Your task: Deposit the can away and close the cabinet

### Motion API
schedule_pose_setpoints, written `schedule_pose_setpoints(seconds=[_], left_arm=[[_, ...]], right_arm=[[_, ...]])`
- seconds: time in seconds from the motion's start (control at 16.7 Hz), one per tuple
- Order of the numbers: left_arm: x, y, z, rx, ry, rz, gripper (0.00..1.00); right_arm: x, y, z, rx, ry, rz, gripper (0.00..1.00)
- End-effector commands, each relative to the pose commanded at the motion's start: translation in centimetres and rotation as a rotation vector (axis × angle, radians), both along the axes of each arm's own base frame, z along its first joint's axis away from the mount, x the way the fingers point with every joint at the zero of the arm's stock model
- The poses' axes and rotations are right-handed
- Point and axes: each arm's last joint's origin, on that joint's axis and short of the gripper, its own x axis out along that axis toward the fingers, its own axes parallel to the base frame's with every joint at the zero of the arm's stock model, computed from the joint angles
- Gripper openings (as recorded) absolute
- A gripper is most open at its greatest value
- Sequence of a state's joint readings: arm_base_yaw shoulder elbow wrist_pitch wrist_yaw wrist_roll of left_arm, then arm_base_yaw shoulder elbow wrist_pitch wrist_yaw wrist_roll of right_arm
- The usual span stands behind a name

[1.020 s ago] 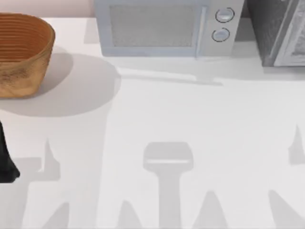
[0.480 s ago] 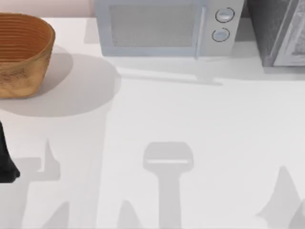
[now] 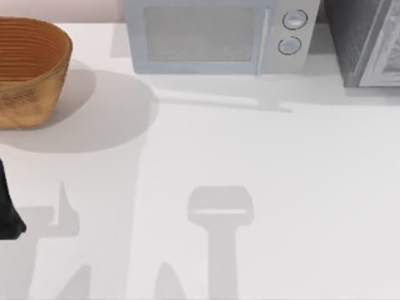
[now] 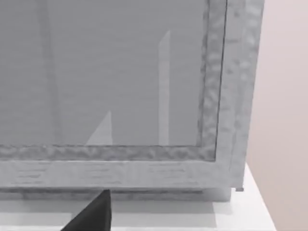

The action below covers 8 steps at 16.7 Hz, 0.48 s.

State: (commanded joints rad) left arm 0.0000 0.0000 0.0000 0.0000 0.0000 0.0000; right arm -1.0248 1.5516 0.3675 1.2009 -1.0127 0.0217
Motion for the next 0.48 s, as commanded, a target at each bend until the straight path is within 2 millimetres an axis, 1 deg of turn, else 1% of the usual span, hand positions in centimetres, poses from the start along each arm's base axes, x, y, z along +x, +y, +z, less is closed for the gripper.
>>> schedule_pose_setpoints(seconds=[0.3,0.48], left_arm=[[0.0,0.0,0.0,0.0,0.0,0.0,1.0],[0.0,0.0,0.0,0.0,0.0,0.0,1.0]], right_arm=[[0.0,0.1,0.0,0.003,0.002,0.002,1.0],[0.6,-0.9,1.1,-0.001,0.0,0.006,1.0]])
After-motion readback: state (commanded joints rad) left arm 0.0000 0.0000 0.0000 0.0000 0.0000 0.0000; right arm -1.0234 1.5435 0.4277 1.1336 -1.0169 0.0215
